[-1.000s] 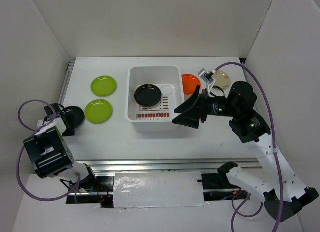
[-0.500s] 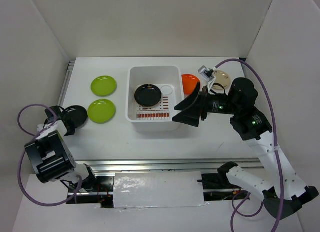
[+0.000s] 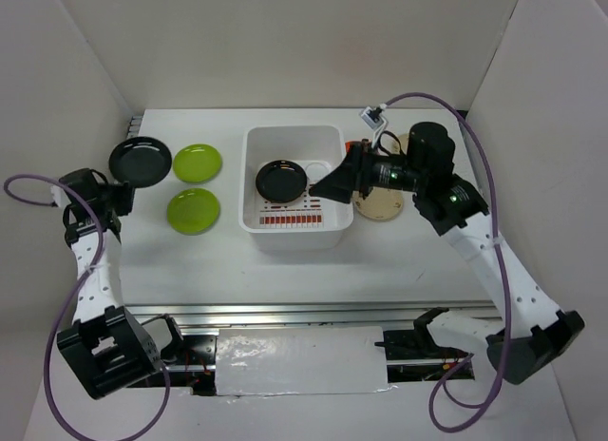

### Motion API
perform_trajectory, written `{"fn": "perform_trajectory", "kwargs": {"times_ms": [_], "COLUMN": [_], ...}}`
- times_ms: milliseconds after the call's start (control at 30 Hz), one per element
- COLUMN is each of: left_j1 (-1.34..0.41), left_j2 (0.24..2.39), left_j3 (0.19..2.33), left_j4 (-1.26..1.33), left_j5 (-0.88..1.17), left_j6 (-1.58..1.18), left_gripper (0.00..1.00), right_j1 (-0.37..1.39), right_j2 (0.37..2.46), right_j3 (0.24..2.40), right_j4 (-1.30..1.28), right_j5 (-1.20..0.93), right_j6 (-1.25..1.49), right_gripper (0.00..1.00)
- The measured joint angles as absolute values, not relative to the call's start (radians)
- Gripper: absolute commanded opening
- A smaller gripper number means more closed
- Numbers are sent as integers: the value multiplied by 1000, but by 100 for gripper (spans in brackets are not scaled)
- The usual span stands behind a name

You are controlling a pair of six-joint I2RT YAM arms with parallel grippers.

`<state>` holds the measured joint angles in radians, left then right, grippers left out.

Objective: Place the plates into the plastic bin on the countertop

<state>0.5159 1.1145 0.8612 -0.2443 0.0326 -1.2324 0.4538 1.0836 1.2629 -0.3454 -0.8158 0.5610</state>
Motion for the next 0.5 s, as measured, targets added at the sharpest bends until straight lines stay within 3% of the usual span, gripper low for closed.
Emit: {"fn": "perform_trajectory", "kwargs": {"times_ms": [133, 400, 500], "left_j1": [405, 88, 25], "left_j2": [1103, 1198, 1200], "left_j3": [894, 1152, 1194], "left_j4": [-212, -232, -233], "left_j5": [175, 452, 528], "left_j6": [-1194, -1124, -1126], "left_gripper": [0, 0, 0], "right_j1": [458, 495, 497], "right_j2": [1238, 1678, 1778], "right_j3": [1394, 1915, 2006], "right_j4": [-356, -496, -545], "right_j5": [-743, -533, -479], "right_j6": [574, 513, 494], "right_gripper": [100, 99, 97]}}
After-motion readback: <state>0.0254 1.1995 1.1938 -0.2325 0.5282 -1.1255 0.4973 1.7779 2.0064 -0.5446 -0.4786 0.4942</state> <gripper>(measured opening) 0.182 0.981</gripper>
